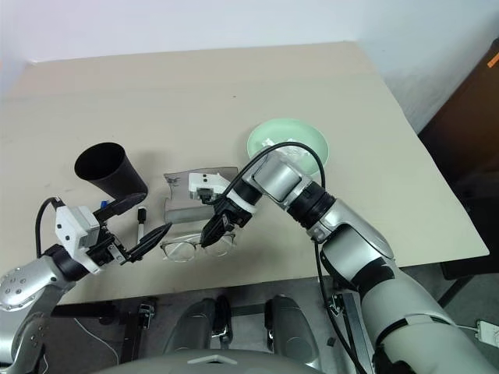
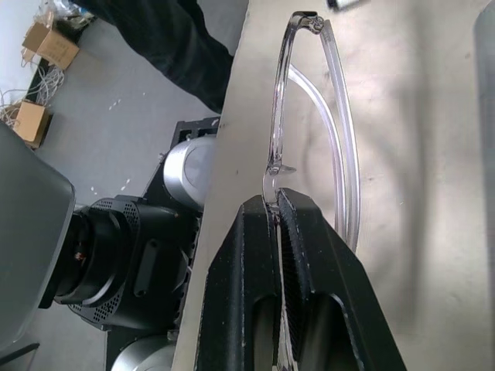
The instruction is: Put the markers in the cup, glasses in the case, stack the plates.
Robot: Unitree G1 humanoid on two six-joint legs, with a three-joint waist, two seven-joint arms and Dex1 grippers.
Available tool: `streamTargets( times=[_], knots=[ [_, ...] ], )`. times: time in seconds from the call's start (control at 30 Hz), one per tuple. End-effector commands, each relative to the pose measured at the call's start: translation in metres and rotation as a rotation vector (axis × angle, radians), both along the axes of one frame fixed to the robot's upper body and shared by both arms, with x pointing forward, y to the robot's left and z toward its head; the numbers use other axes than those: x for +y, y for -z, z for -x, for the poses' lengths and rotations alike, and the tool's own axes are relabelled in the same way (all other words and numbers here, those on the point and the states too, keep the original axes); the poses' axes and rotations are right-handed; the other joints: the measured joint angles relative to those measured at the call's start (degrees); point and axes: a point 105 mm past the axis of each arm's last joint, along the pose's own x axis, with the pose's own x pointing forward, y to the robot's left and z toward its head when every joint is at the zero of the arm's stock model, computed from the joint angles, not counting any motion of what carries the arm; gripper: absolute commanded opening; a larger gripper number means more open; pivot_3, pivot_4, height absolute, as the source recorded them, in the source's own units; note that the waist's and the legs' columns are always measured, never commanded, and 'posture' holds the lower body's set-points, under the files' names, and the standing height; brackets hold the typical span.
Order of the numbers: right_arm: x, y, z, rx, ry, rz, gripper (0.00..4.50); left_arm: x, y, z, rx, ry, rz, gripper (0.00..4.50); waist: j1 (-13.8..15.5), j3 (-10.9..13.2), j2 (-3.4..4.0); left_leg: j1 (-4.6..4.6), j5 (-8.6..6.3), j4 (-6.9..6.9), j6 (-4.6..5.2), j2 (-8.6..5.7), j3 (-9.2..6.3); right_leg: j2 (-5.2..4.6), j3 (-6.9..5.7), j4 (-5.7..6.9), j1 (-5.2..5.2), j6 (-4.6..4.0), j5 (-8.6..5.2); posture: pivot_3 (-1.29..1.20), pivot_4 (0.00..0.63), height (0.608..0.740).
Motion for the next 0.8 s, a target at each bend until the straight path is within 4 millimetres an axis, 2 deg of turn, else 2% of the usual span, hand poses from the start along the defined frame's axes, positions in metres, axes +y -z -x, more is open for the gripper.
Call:
streamTargets(
  times=[0.03,0.33,0.6,0.8],
  knots=[
    [0.000,-0.030,0.002,-0.035,-0.045,-0.090,0.03,-0.002,-0.006,0.002,-0.032,0.012,-0.004,4.46,0.00,0.00,0.00,-0.04,0.00,0.00,0.00,0.00,0.00,0.00,0.00,-0.01,-0.02,0.00,0.00,0.00,0.150,0.715],
    [-0.014,-0.068,-0.001,-0.031,-0.072,-0.223,0.03,0.005,-0.003,0.003,-0.026,-0.008,-0.017,4.46,-0.09,0.01,0.00,-0.03,0.00,0.00,0.00,0.01,0.01,0.01,0.00,0.00,-0.04,0.00,0.00,0.00,0.150,0.715],
    [-0.011,-0.085,-0.047,-0.176,0.003,-0.276,0.03,0.021,-0.003,0.011,-0.024,-0.071,-0.030,4.46,-0.11,0.02,0.02,-0.05,0.02,0.02,0.01,0.02,0.03,0.02,0.00,-0.01,-0.06,0.00,0.00,0.00,0.150,0.715],
    [-0.005,-0.082,-0.069,-0.231,0.040,-0.241,0.03,0.031,-0.001,0.024,-0.014,-0.127,-0.040,4.46,-0.12,0.03,0.03,-0.05,0.02,-0.04,0.00,0.03,0.05,0.03,0.01,-0.05,-0.07,-0.01,-0.01,0.00,0.150,0.715]
  ],
)
